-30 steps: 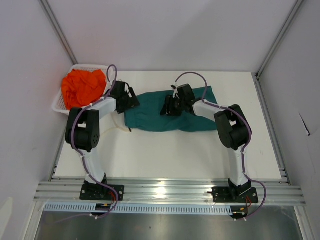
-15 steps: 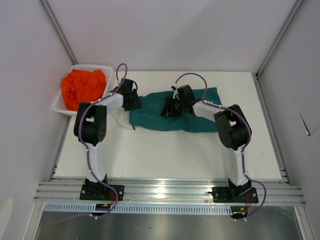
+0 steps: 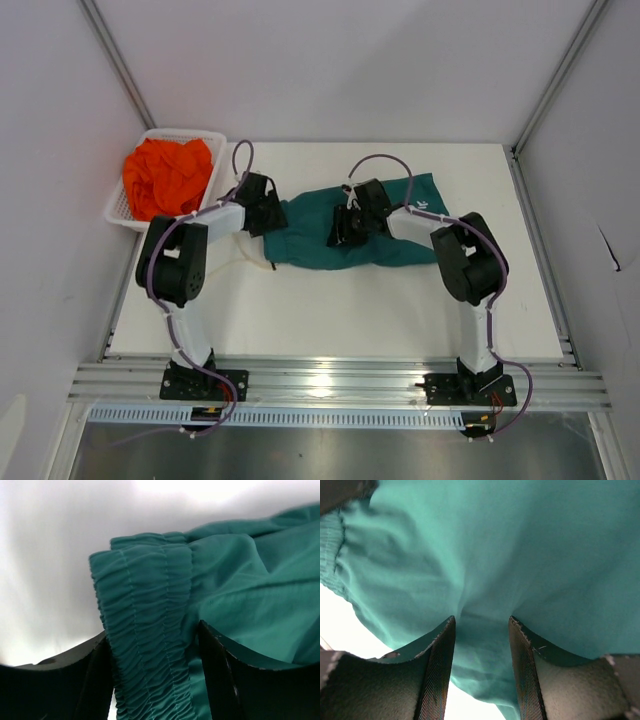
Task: Fold and stack the shorts
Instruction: Fold the shorts
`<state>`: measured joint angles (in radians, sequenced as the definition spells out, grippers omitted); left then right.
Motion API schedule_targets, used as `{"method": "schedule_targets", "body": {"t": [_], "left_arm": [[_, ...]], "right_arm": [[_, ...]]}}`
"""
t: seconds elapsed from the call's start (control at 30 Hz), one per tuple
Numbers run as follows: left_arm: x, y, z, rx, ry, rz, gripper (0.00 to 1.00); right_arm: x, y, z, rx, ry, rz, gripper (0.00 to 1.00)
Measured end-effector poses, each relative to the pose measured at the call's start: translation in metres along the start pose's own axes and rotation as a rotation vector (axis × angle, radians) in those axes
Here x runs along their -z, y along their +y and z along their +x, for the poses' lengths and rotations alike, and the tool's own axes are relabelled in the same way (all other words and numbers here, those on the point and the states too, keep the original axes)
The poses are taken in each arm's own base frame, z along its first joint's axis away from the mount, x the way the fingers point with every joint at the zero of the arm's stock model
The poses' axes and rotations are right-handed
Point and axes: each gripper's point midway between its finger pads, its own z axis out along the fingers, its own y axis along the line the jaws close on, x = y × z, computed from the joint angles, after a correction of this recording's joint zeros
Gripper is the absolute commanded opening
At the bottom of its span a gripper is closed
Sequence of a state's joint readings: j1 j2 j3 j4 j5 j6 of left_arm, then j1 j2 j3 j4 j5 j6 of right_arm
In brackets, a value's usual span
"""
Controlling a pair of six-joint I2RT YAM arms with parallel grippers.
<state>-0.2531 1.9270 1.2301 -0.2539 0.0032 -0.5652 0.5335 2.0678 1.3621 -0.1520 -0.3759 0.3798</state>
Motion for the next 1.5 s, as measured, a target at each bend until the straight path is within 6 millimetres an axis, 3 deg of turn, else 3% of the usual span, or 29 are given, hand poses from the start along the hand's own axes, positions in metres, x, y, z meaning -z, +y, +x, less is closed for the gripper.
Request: {"method": "schedule_targets", "body": {"t": [0.13,0.3,0.33,0.43,0.63,0.8,1.0,1.1,1.2,1.33,1.5], "left_arm": [[0.020,-0.006,0.037,0.022,0.013,0.004,0.66],[0.047,-0.002,0.074,0.053,0.034,0.008,0.78],[0.052,0.000,0.076,0.055,0.033,0.007,0.91],[0.067,-0.001,0.070,0.061,0.010,0.017,0.99],[0.100,-0.006,0.053,0.096,-0.078,0.127,0.99],[0.105,0.014,0.063,0.133,-0.098,0.157,0.99],[0.102,0.043,0.073,0.236,-0.104,0.183,0.99],[0.106,0.062,0.067,0.303,-0.150,0.178,0.99],[0.117,0.066,0.063,0.331,-0.213,0.211,0.99],[0.138,0.067,0.053,0.349,-0.317,0.266,0.99],[0.158,0.069,0.038,0.355,-0.420,0.304,0.99]], "right_arm": [[0.014,-0.008,0.014,0.022,0.045,0.057,0.50],[0.043,-0.017,0.042,0.040,0.088,0.128,0.54],[0.049,-0.017,0.045,0.043,0.092,0.133,0.54],[0.065,-0.007,0.044,0.069,0.070,0.136,0.59],[0.082,0.043,0.026,0.186,-0.031,0.053,0.76],[0.076,0.071,0.033,0.262,-0.042,0.007,1.00],[0.067,0.106,0.057,0.364,-0.026,-0.006,0.99],[0.057,0.125,0.056,0.412,-0.032,0.013,0.99],[0.039,0.140,0.053,0.453,-0.037,0.054,0.99],[0.018,0.147,0.055,0.482,-0.021,0.102,0.99],[-0.008,0.140,0.062,0.498,0.029,0.171,0.99]]}}
